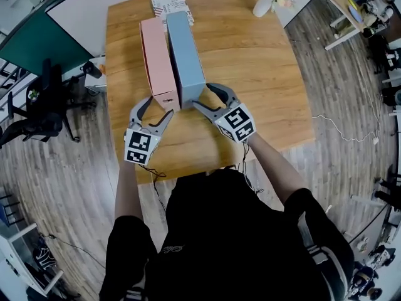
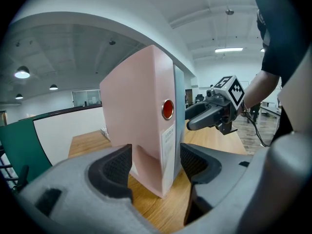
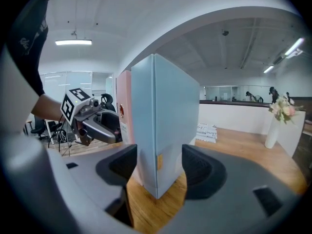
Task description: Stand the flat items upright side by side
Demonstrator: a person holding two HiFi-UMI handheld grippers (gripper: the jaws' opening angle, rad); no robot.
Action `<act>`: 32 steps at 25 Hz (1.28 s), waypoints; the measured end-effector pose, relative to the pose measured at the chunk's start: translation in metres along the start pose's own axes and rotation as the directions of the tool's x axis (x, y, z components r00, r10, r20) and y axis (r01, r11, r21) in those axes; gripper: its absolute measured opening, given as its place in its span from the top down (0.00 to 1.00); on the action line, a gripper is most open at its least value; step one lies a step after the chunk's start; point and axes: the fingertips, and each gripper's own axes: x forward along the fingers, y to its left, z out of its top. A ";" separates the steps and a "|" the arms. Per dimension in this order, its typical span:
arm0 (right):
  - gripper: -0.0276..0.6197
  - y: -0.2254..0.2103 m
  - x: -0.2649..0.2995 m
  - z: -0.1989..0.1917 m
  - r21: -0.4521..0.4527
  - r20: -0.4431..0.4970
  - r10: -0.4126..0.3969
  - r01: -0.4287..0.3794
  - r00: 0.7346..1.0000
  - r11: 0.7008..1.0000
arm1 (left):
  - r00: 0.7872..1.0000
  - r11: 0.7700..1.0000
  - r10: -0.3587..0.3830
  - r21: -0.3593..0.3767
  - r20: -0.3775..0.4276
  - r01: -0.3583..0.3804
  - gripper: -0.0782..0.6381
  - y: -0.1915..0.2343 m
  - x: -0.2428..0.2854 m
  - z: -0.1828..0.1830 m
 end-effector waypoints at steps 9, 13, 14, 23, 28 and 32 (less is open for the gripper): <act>0.55 -0.008 -0.054 -0.026 0.044 0.000 -0.034 0.034 0.999 0.998 | 0.988 0.978 0.147 -0.143 -0.036 -0.151 0.45 -0.038 -0.015 -0.015; 0.60 -0.013 -0.084 -0.045 0.056 -0.016 -0.051 0.052 0.999 0.997 | 0.982 0.965 0.179 -0.184 -0.065 -0.188 0.49 -0.067 -0.015 -0.023; 0.63 -0.014 -0.091 -0.048 0.052 -0.019 -0.057 0.058 0.998 0.997 | 0.981 0.962 0.182 -0.191 -0.070 -0.193 0.50 -0.075 -0.014 -0.024; 0.84 -0.035 -0.158 -0.091 -0.007 -0.106 -0.130 0.129 0.986 0.992 | 0.971 0.942 0.211 -0.241 -0.114 -0.233 0.76 -0.146 0.012 -0.022; 0.95 -0.042 -0.190 -0.127 -0.009 -0.173 -0.159 0.160 0.972 0.987 | 0.949 0.921 0.249 -0.257 -0.192 -0.293 0.89 -0.184 0.028 -0.035; 0.95 -0.033 -0.207 -0.136 -0.021 -0.179 -0.149 0.148 0.973 0.989 | 0.957 0.886 0.225 -0.370 -0.181 -0.278 0.89 -0.212 0.038 -0.023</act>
